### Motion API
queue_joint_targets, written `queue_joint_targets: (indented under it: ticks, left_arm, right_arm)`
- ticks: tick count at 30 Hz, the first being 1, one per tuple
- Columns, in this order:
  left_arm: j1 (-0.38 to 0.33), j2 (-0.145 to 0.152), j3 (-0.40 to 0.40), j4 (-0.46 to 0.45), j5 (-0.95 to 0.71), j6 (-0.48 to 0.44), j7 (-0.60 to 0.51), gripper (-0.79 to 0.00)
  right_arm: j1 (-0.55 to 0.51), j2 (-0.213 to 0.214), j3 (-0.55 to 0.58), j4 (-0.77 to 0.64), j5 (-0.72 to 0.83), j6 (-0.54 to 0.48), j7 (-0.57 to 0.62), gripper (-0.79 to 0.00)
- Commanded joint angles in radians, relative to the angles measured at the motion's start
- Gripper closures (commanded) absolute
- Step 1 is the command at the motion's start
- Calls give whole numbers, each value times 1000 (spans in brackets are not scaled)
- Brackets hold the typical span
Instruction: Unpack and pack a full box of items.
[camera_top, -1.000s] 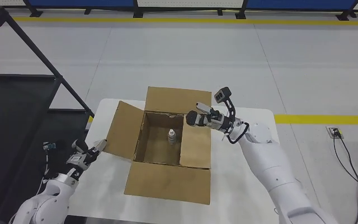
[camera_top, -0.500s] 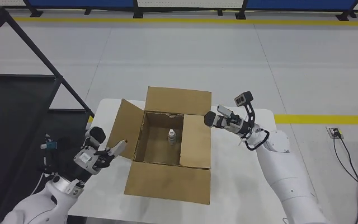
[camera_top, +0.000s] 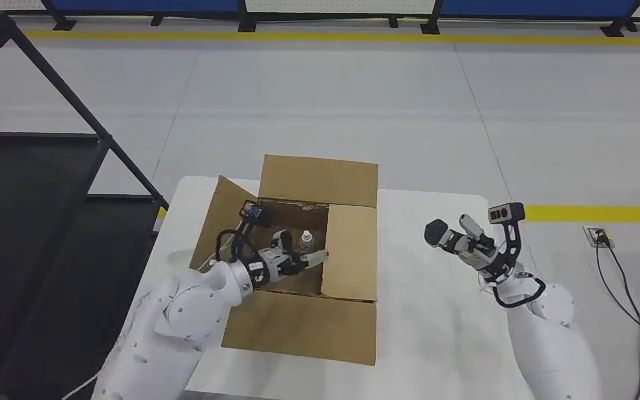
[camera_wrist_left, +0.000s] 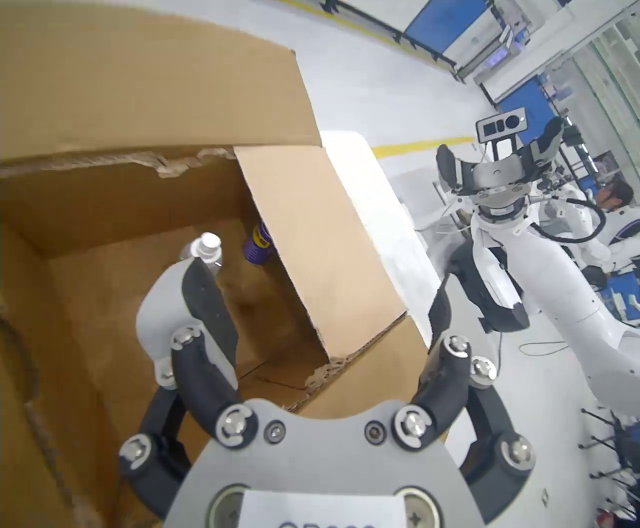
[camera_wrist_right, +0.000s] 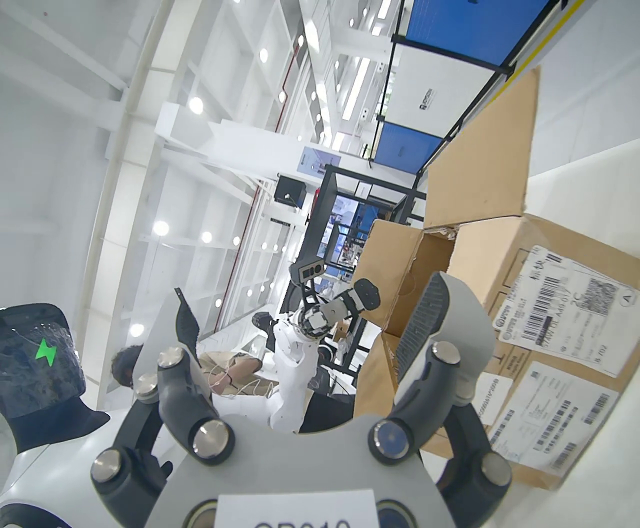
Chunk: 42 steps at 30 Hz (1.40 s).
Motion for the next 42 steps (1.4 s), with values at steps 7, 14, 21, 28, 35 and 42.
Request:
queue_joint_targets:
  ticks: [7,14,21,28,35,42]
  left_arm:
    - [-75,-13,63,95,-26,-1,-72,-785]
    - [-74,-23,94,125,-61,9,-53,-785]
    - [-176,-64,197,289,-176,-20,-96,-785]
    - [-246,-102,271,382,-229,-71,-76,-785]
    - [-222,-91,237,255,-195,-115,-90,-785]
    - [-178,-81,217,59,-95,-44,-53,-785]
  right_arm:
    - [-3,4,10,8,-2,12,-9,-785]
    - [-26,8,10,-38,-18,23,-59,-785]
    - [-41,22,30,-60,-7,20,-58,-785]
    - [-48,34,47,-52,8,13,-56,-785]
    - [-45,42,42,-43,24,1,-53,-785]
    - [-39,51,55,-20,65,-20,-35,-785]
